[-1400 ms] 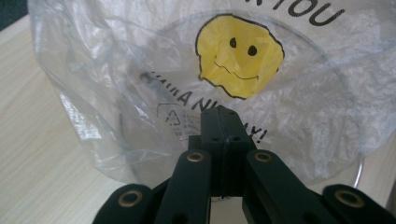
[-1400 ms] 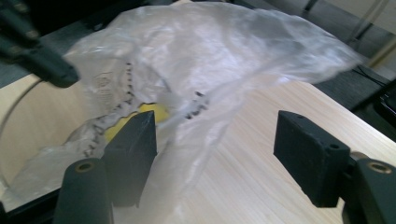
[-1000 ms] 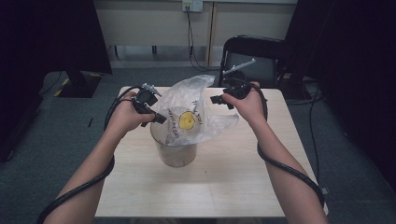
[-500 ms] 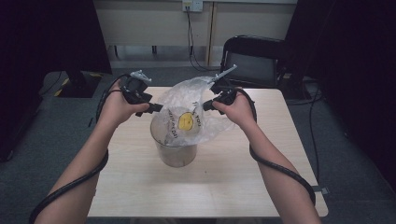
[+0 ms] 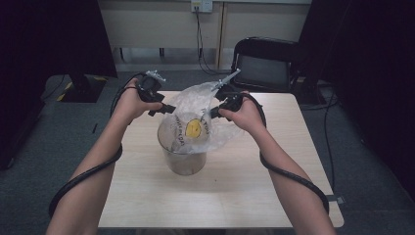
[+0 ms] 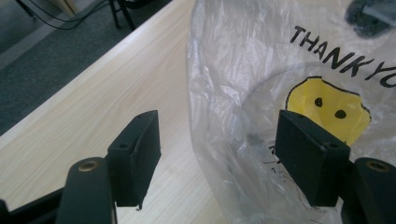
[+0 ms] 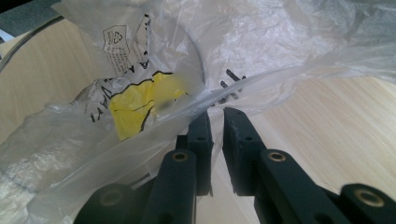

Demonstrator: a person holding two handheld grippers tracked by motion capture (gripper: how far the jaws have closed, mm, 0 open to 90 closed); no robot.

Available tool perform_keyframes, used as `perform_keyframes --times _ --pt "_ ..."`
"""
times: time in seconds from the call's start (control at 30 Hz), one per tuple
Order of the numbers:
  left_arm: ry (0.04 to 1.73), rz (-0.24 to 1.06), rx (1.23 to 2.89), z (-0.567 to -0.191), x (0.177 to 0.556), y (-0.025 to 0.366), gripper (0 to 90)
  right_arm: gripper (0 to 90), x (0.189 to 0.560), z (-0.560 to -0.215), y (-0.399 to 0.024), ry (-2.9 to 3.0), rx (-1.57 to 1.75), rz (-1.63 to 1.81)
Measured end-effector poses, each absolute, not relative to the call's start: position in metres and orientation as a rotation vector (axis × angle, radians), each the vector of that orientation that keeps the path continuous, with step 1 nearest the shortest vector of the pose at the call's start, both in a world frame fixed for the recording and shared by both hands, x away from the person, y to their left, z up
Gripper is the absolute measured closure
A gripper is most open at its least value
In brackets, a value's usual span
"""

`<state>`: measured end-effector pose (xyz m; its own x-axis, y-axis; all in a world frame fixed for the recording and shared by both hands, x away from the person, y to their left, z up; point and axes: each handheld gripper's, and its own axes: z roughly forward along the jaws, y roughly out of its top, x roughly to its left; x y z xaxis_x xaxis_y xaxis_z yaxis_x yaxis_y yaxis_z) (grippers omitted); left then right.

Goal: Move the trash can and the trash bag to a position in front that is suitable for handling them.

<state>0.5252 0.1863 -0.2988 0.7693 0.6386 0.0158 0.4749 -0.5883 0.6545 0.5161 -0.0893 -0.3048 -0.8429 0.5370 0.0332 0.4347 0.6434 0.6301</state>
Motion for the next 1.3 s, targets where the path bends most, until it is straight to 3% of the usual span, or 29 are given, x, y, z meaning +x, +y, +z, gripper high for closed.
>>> perform_keyframes --times 0.07,0.13,0.17,0.2,0.3,0.57,0.6,0.83,1.0,1.07,1.1,1.23,1.3 --pt "0.798 0.286 2.313 -0.304 0.527 0.184 32.5 80.7 0.517 -0.305 -0.088 2.710 0.790 0.983" --pt "0.793 0.248 2.319 -0.306 0.525 0.182 57.7 80.7 0.516 -0.305 -0.087 2.718 0.784 0.978" --pt "0.811 0.240 2.334 -0.306 0.523 0.180 63.4 80.7 0.516 -0.305 -0.086 2.721 0.777 0.978" --pt "0.824 0.201 2.358 -0.306 0.521 0.179 76.6 80.5 0.515 -0.305 -0.085 2.725 0.766 0.979" --pt "0.830 0.105 2.399 -0.309 0.513 0.175 86.9 80.0 0.513 -0.305 -0.080 2.728 0.751 0.982" --pt "0.827 0.095 2.457 -0.322 0.491 0.166 88.4 78.9 0.508 -0.308 -0.069 2.737 0.736 0.984" --pt "0.833 0.118 2.449 -0.323 0.490 0.166 85.8 78.5 0.508 -0.309 -0.068 2.737 0.724 0.988" --pt "0.778 0.311 2.391 -0.305 0.489 0.176 43.1 78.0 0.510 -0.317 -0.064 2.747 0.729 0.980" --pt "0.796 0.338 2.354 -0.297 0.505 0.173 36.3 77.4 0.513 -0.317 -0.067 2.744 0.735 1.003" --pt "0.808 0.316 2.333 -0.301 0.513 0.170 36.8 76.9 0.512 -0.317 -0.067 2.744 0.734 1.009" --pt "0.808 0.301 2.334 -0.302 0.516 0.169 41.6 76.6 0.512 -0.316 -0.067 2.747 0.729 1.009" --pt "0.815 0.240 2.377 -0.312 0.521 0.163 73.8 74.8 0.510 -0.318 -0.065 2.756 0.719 1.009" --pt "0.828 0.221 2.389 -0.315 0.520 0.163 80.7 71.8 0.511 -0.319 -0.065 2.750 0.728 0.997"
